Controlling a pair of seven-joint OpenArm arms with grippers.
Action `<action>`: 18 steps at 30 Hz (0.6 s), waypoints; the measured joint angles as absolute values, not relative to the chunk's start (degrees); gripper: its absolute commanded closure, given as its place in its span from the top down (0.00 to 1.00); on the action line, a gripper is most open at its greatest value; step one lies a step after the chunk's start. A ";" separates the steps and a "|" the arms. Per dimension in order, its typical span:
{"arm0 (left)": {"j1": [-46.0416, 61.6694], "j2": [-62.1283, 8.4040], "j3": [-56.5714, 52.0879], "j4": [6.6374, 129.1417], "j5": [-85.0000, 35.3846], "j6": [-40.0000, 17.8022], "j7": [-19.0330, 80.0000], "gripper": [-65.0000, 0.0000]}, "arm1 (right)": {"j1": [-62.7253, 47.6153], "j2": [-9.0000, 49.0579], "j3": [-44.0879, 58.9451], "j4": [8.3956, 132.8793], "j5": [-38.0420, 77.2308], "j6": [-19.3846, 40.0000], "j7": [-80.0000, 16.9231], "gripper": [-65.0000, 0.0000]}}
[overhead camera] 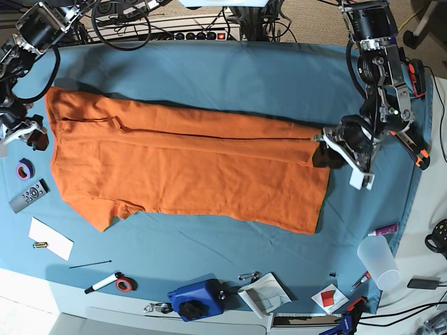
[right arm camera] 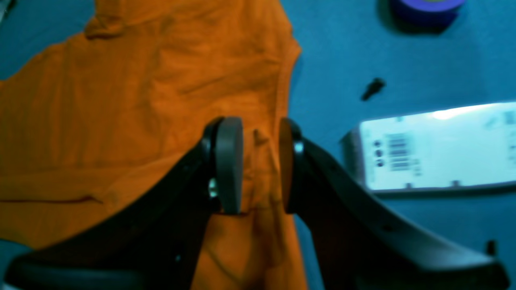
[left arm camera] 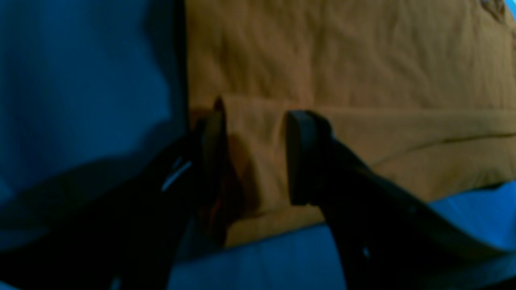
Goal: Layout the t-shirt on the table in an organized manner, then fold the t-shirt properly
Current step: 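Release the fabric and raise both grippers away from the shirt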
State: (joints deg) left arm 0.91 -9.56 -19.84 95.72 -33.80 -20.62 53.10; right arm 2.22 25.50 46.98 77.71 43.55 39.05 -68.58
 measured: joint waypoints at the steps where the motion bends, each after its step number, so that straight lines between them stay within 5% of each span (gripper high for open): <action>1: 0.32 -9.56 -19.84 96.27 -33.82 -20.62 53.15 0.41 | 2.22 25.93 46.98 77.71 43.75 39.05 -68.58 0.25; 11: -7.57 -13.54 -19.90 98.41 -28.84 -20.67 59.07 0.41 | 8.58 27.79 46.37 77.73 46.26 39.03 -68.79 0.25; 18: -10.00 -24.95 -19.94 98.41 -28.03 -20.67 59.72 0.41 | 16.95 27.97 31.14 77.73 26.61 31.62 -60.75 0.25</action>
